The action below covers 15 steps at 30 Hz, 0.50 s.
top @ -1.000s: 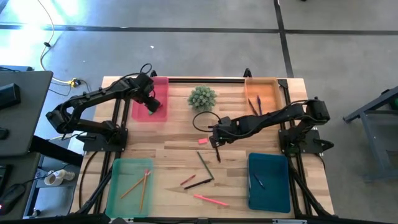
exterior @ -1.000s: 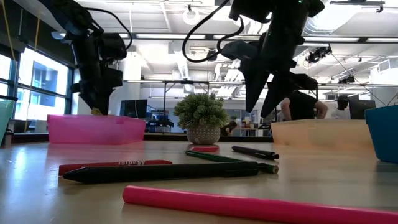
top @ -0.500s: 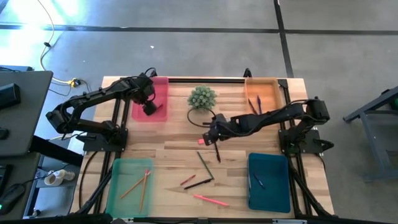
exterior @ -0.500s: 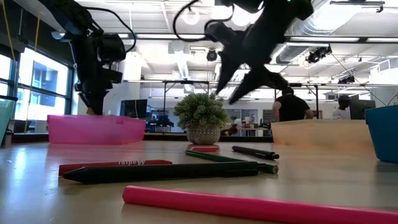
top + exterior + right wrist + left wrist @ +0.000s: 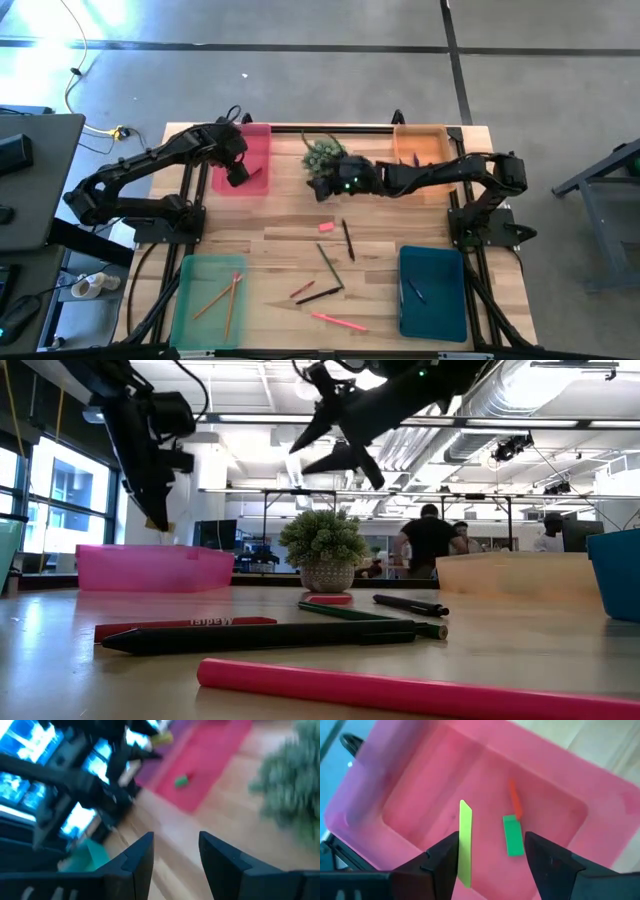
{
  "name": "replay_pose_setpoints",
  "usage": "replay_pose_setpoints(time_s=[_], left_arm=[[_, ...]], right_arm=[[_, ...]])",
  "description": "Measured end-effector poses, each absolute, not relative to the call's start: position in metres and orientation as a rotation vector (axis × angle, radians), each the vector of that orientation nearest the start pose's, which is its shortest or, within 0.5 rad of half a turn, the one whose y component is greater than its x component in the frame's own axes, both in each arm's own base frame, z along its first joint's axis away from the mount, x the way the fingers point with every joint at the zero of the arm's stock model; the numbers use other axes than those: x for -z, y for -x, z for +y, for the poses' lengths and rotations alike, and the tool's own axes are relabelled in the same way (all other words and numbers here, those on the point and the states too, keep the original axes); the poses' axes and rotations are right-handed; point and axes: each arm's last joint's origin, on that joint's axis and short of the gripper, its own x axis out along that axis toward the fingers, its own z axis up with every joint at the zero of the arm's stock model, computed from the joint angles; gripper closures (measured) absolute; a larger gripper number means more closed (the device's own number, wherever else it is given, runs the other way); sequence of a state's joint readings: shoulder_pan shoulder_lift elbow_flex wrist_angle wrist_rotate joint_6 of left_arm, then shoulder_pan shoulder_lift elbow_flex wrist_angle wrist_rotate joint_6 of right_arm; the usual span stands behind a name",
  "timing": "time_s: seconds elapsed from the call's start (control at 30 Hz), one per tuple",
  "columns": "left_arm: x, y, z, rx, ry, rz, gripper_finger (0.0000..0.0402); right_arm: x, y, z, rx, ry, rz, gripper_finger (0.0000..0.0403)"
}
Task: Sort crayons/erasers/pens/pencils in bins
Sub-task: Put the light green eraser into the red bin
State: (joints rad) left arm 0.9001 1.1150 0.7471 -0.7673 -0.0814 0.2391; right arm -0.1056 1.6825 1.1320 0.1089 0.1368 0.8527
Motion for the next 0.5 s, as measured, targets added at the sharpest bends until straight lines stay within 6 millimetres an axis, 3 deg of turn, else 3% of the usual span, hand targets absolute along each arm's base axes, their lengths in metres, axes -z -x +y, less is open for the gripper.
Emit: replay_pose_setpoints(time_s=[0.17, 0.3, 0.5], left_arm=[[-0.232, -0.118, 0.145, -0.704, 0.194, 1.121, 0.0196], [-0.239, -0.119, 0.139, -0.680, 0.126, 1.093, 0.0196], [-0.247, -0.119, 0.135, -0.682, 0.004, 1.065, 0.0203]], right_arm=[[-0.263, -0.379, -0.065, 0.409, -0.784, 0.214, 0.0254], [-0.292, -0.394, -0.085, 0.376, -0.677, 0.144, 0.0254], [-0.311, -0.420, -0.111, 0.426, -0.573, 0.216, 0.0254]])
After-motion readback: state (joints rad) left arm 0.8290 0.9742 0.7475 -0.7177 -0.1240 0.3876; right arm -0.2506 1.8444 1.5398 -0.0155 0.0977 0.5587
